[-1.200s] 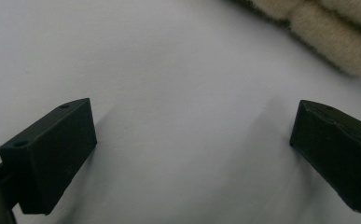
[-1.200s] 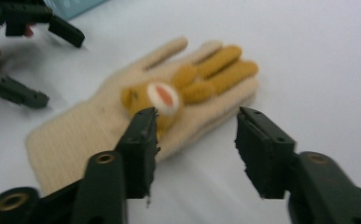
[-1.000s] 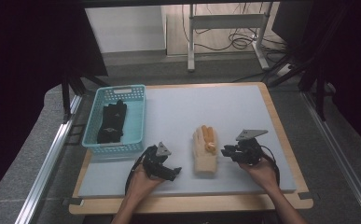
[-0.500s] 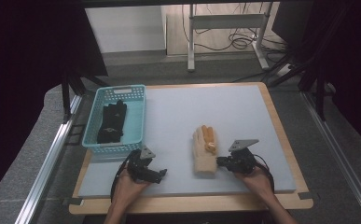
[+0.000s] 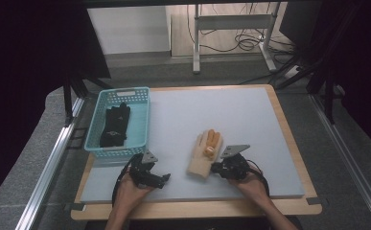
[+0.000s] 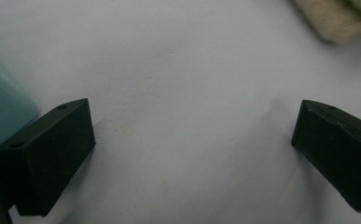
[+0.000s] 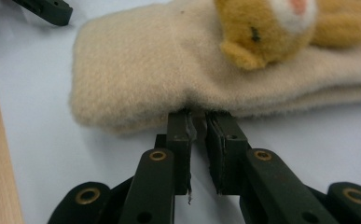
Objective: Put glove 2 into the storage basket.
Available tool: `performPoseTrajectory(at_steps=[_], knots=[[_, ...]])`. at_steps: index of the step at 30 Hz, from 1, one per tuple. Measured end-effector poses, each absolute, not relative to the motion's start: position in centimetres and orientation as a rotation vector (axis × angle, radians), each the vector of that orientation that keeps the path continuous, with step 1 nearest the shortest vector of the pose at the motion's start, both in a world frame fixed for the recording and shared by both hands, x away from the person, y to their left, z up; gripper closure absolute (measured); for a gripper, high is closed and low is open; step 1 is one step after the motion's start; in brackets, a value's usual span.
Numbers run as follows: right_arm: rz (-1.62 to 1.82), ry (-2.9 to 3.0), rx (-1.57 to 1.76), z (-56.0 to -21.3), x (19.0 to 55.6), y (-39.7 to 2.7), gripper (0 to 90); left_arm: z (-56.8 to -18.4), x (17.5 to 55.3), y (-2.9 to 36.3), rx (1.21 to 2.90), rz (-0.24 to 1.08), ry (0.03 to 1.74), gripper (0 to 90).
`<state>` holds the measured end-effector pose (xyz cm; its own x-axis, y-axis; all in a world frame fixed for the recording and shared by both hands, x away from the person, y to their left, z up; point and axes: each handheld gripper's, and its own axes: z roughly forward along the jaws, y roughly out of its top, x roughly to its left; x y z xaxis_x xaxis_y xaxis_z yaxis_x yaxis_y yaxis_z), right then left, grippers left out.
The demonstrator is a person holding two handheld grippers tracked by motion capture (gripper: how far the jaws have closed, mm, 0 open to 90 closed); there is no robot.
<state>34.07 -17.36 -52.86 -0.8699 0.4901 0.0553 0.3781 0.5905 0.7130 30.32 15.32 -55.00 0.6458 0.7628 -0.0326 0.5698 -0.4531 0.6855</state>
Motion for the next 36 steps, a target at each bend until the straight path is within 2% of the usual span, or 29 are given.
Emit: performPoseTrajectory(at_steps=[16,19,26,36], knots=[[1.144,2.655,0.659,-53.3,34.8,-12.9,77.4,-55.0,30.4,15.4,2.182,0.36,1.034,0.0],[1.134,2.662,0.651,-53.2,34.8,-12.8,75.1,-55.0,30.4,15.4,2.182,0.359,1.034,0.0],[1.099,2.604,0.66,-52.3,34.3,-14.7,61.9,-55.1,30.4,15.4,2.181,0.356,1.033,0.0],[1.059,2.467,0.847,-51.5,35.2,-20.7,30.4,-55.1,30.4,15.4,2.181,0.353,1.034,0.0]])
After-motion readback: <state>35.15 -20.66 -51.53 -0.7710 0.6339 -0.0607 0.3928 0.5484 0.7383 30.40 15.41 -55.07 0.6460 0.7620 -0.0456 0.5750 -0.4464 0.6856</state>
